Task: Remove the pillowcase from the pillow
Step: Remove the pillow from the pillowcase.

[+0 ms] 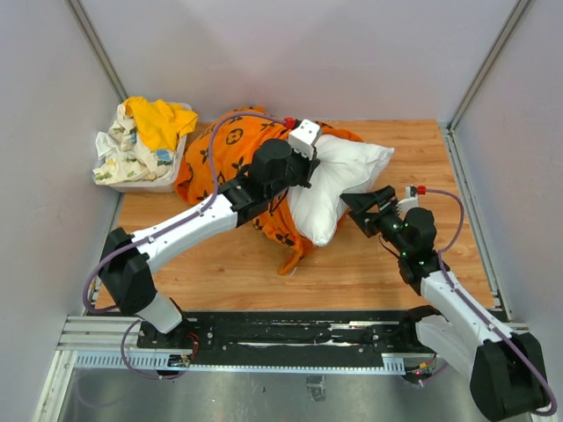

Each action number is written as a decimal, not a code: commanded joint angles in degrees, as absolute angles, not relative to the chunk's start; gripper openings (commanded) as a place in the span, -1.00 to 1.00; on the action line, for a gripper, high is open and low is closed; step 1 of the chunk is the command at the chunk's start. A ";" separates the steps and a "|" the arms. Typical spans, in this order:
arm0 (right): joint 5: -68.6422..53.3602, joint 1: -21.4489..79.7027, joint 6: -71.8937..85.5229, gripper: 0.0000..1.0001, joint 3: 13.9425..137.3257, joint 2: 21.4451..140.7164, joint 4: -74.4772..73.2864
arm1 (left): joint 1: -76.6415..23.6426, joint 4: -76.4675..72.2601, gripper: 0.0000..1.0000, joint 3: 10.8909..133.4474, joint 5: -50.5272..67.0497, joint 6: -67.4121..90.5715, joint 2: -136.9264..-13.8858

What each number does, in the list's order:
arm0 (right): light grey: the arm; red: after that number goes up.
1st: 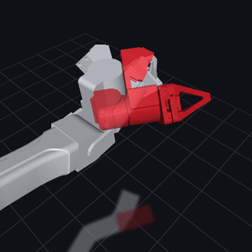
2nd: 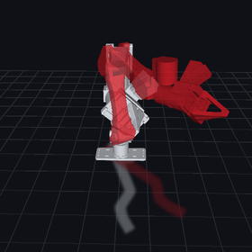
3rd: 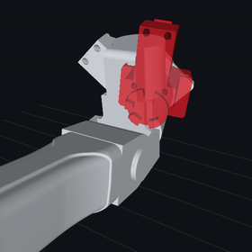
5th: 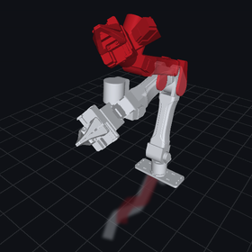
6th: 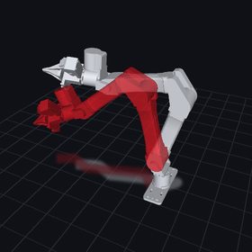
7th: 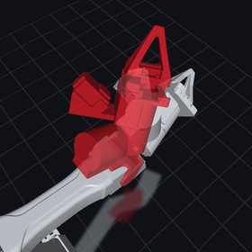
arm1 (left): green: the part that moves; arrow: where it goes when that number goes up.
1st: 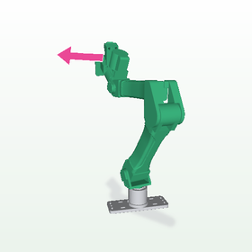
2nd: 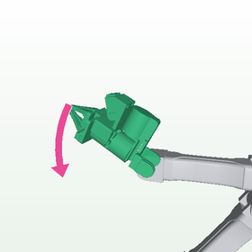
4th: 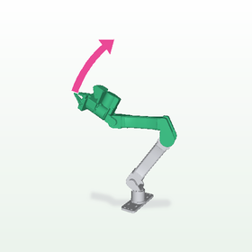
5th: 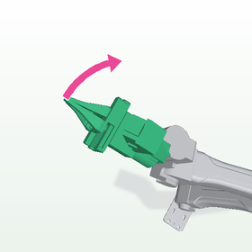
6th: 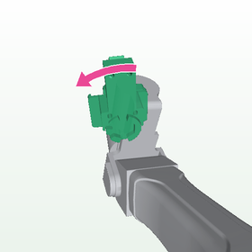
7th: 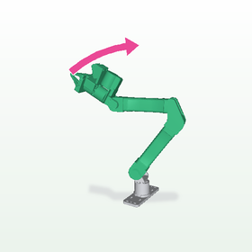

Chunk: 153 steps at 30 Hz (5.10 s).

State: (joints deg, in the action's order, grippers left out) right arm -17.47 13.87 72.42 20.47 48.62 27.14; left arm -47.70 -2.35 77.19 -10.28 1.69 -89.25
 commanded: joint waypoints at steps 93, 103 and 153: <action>-43.18 -9.40 55.31 -0.99 44.12 64.95 10.18 | -7.24 -7.14 -0.99 49.82 -24.66 23.75 -79.69; -44.36 -21.75 57.91 -0.98 49.34 67.47 10.00 | -7.87 -6.05 -0.99 45.11 -37.31 21.70 -58.12; -38.90 -8.77 33.90 -0.99 58.56 66.58 -10.21 | -7.46 -16.77 -0.99 53.58 -8.98 21.17 -91.66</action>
State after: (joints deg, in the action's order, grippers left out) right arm -41.89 -4.73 33.47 58.85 69.45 -15.07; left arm -11.92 -19.07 58.54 4.89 19.86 -92.36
